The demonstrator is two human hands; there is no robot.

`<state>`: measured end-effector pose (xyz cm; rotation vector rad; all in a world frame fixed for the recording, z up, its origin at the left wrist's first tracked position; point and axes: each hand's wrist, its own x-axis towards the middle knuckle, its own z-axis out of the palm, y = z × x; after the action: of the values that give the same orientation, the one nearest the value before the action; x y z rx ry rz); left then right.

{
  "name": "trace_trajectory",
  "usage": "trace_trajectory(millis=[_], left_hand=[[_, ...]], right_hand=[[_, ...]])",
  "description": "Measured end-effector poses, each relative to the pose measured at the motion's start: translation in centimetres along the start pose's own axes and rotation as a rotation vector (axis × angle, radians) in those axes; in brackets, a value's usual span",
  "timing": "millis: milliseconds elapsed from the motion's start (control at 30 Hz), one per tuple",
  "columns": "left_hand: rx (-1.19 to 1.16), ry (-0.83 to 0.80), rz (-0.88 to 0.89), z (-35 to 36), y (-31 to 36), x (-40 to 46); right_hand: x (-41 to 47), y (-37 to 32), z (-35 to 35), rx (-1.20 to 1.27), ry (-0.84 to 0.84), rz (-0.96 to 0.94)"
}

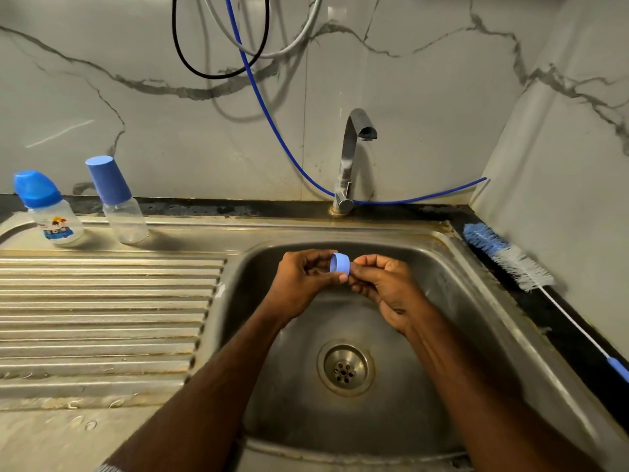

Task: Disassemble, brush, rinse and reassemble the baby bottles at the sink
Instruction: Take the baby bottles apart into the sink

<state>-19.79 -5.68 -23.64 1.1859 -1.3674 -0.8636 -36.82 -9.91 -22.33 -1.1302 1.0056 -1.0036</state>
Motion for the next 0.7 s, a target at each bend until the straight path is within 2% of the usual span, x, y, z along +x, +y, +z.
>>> trace_trajectory(millis=[133, 433, 600, 700], left_hand=[[0.068, 0.011, -0.01, 0.1, -0.5, 0.2], [0.015, -0.048, -0.087, 0.2, -1.0, 0.3], [0.032, -0.036, -0.152, 0.3, -1.2, 0.4], [-0.052, -0.031, -0.178, 0.2, -1.0, 0.4]], right_hand=[[-0.2, 0.0, -0.2, 0.026, -0.083, 0.058], [-0.1, 0.1, -0.3, -0.065, 0.029, 0.07], [0.0, -0.1, -0.6, -0.14, -0.088, 0.137], [0.1, 0.1, -0.4, -0.096, -0.068, 0.111]])
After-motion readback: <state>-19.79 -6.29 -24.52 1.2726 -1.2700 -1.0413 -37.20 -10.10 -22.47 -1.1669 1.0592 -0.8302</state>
